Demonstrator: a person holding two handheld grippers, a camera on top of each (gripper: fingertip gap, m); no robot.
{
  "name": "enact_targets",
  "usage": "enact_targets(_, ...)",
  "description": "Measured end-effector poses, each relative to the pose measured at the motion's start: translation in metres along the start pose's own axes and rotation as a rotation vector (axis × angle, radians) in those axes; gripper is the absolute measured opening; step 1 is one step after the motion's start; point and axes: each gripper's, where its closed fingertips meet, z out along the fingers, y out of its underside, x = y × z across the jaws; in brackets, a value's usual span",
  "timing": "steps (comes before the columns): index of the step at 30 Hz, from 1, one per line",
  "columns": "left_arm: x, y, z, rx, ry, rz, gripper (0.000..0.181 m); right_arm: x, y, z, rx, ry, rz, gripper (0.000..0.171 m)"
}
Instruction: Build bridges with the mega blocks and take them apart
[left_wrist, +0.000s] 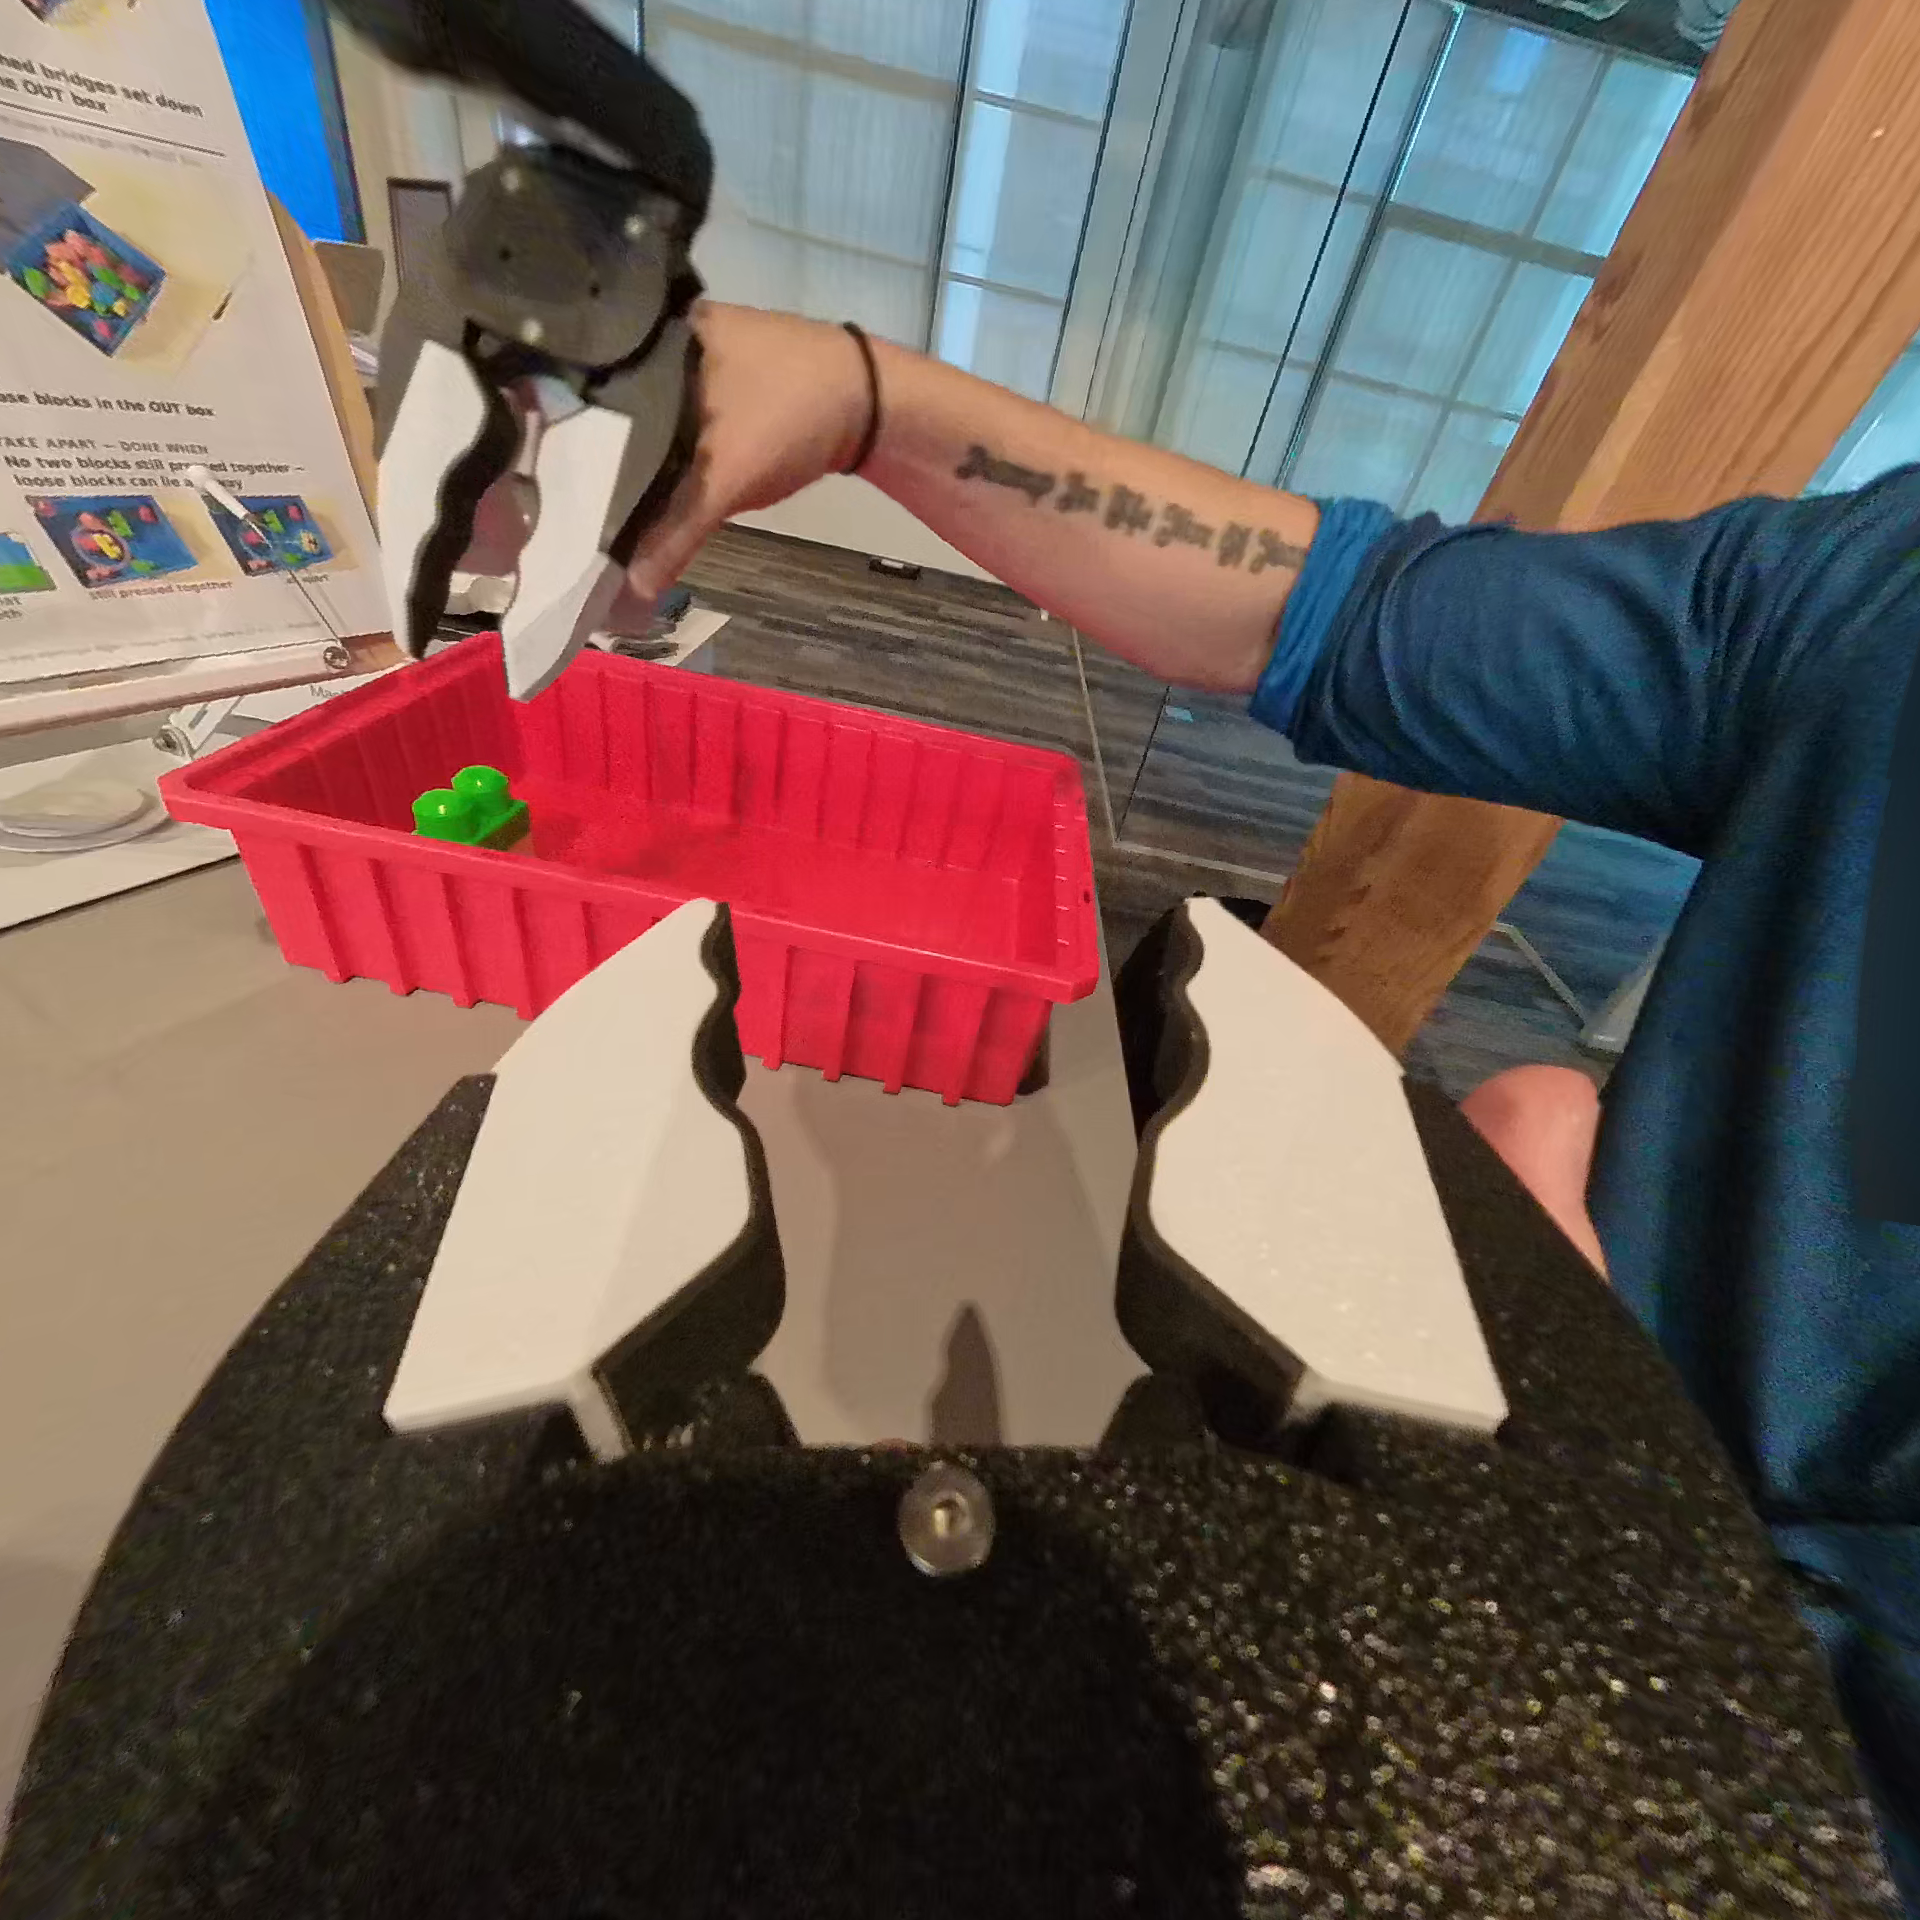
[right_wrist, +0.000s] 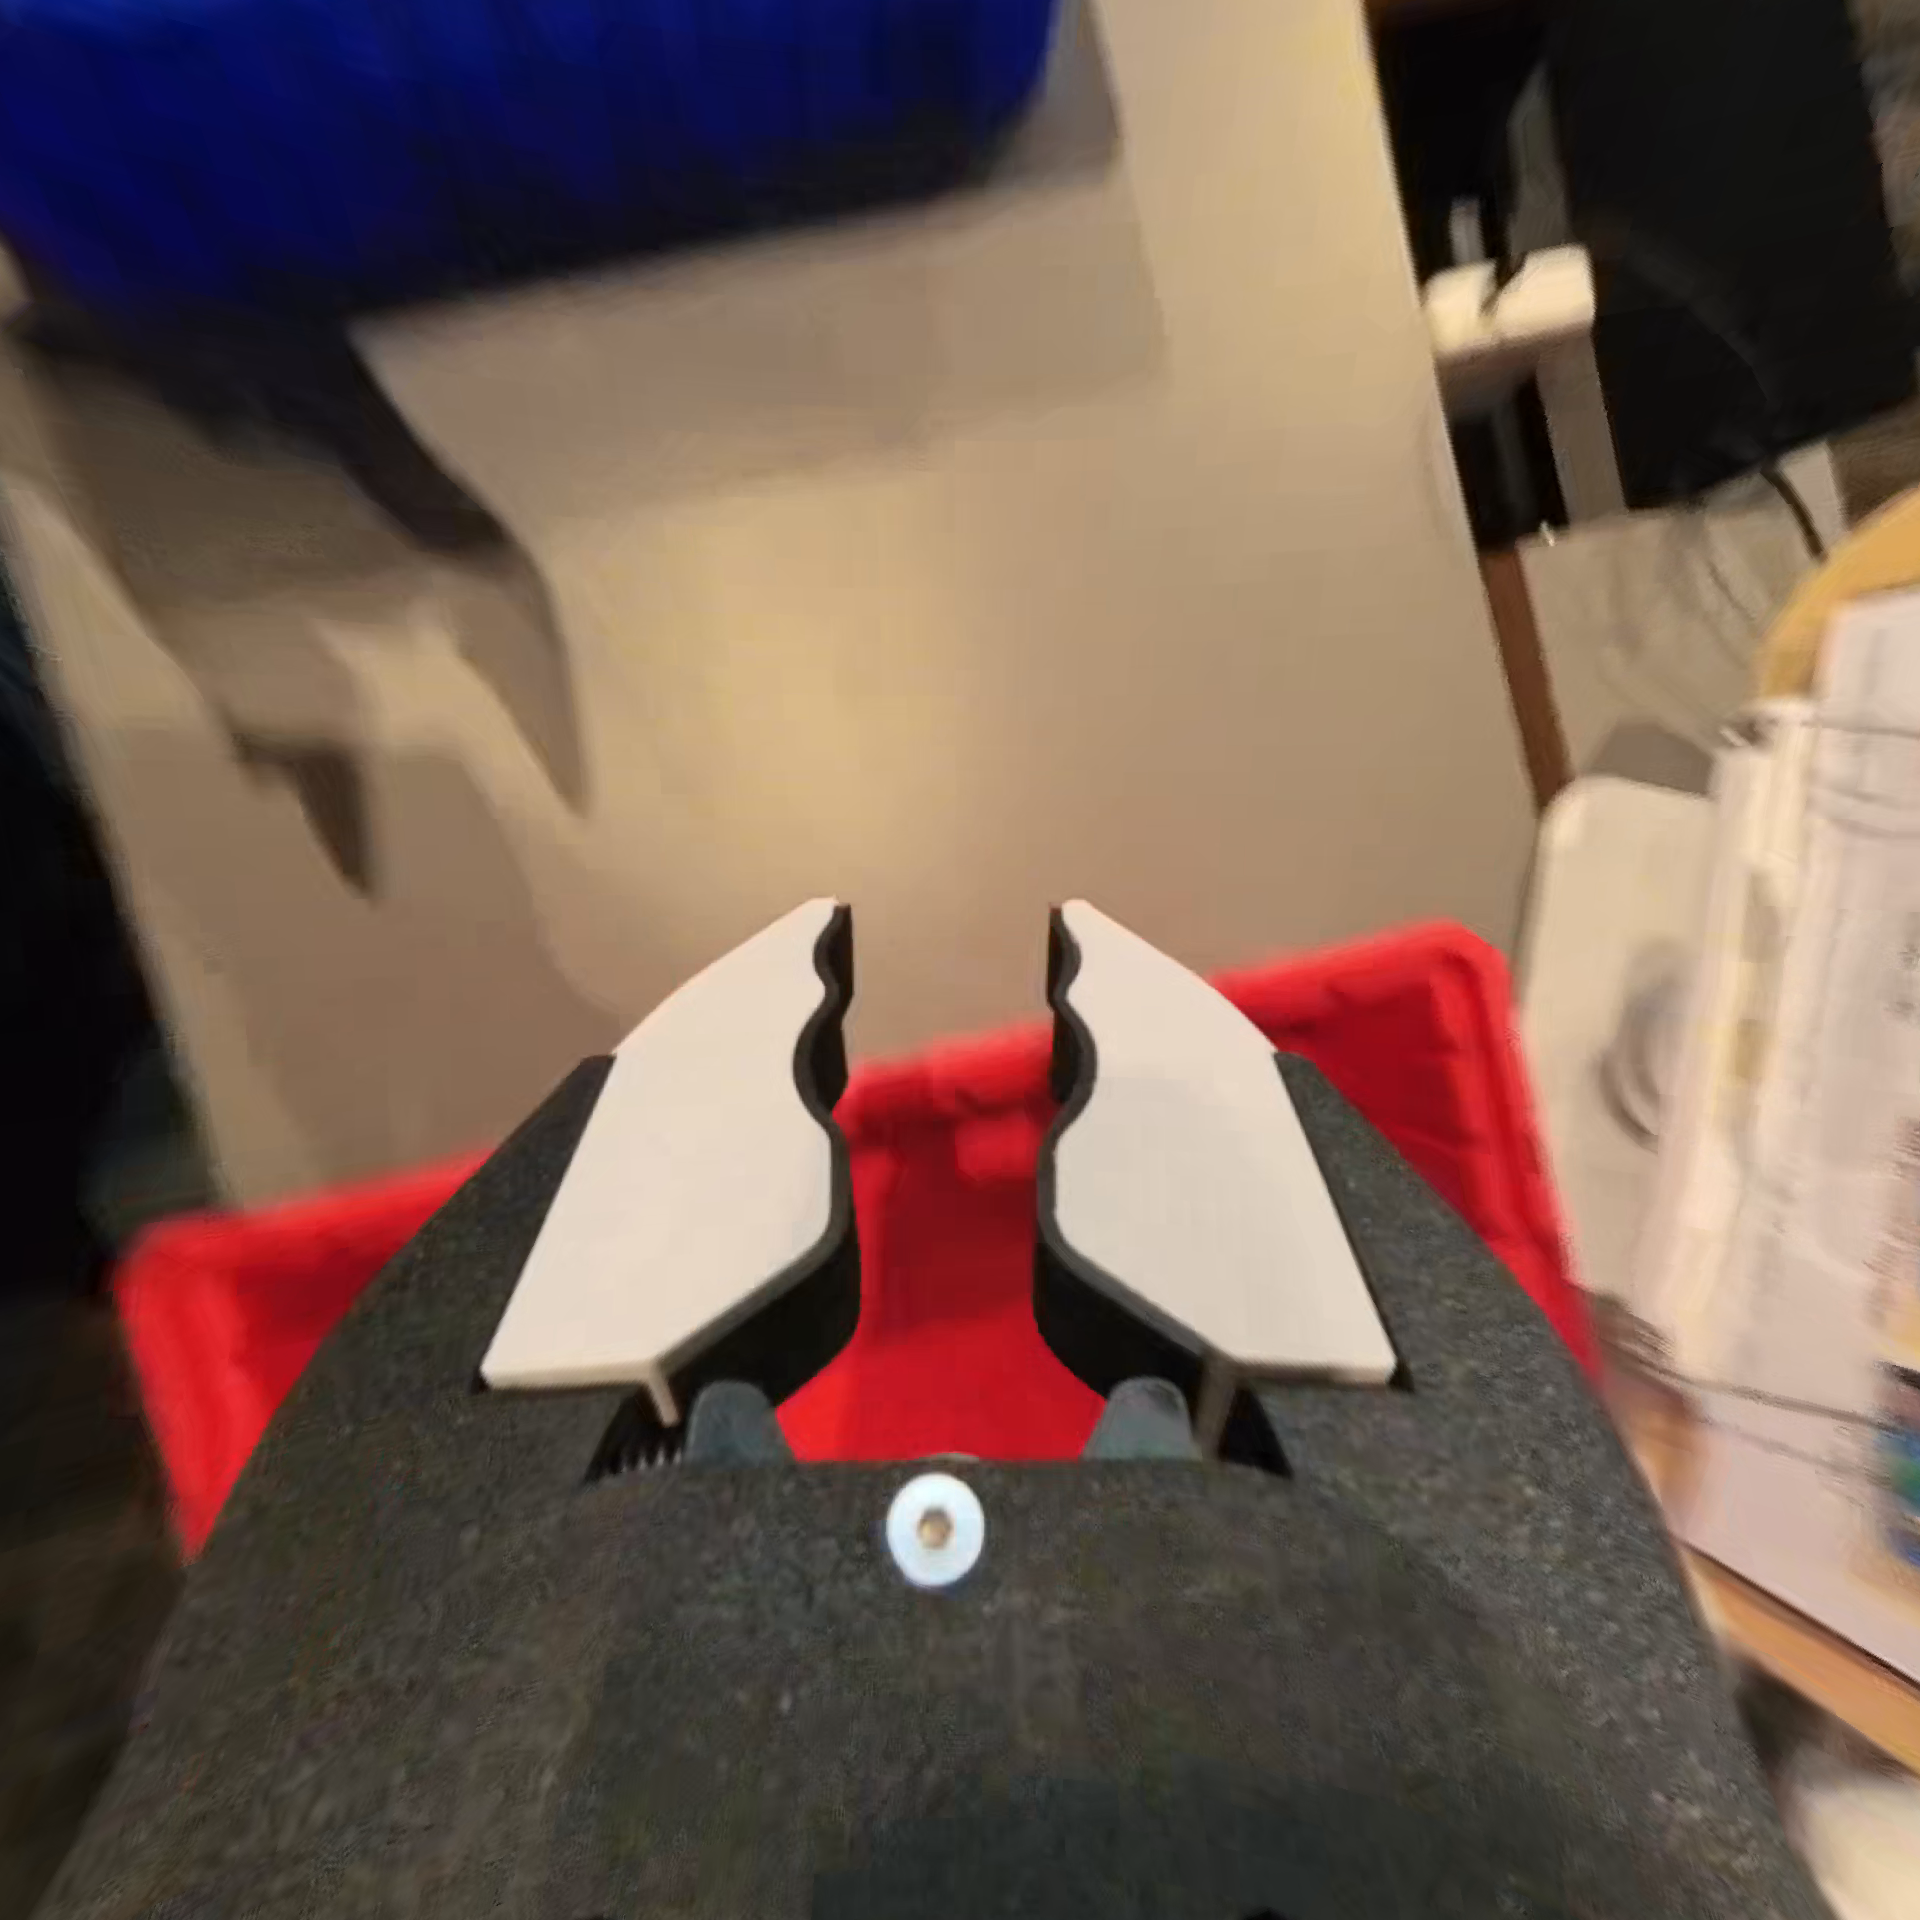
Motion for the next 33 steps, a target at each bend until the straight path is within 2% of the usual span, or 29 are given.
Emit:
enact_targets(4,0.009,-0.001,0.002,-0.016,0.019,-0.041,0.079,-0.078,-0.068,0.002,0.351,-0.16,0.3,0.035)
enact_targets(7,0.017,-0.002,0.003,-0.022,0.041,-0.066,0.079,-0.11,-0.084,0.021,0.456,-0.134,0.453,0.036)
enact_targets(11,0.03,-0.001,0.0,-0.05,0.05,-0.088,0.078,-0.14,-0.089,0.046,0.54,-0.19,0.644,0.04)
enact_targets(17,0.033,0.007,-0.012,-0.117,-0.009,-0.1,0.079,-0.145,-0.086,0.067,0.644,-0.18,0.875,0.043)
enact_targets(33,0.025,0.02,-0.024,-0.136,-0.02,-0.156,0.079,-0.139,-0.094,0.096,0.779,-0.084,0.932,0.043)
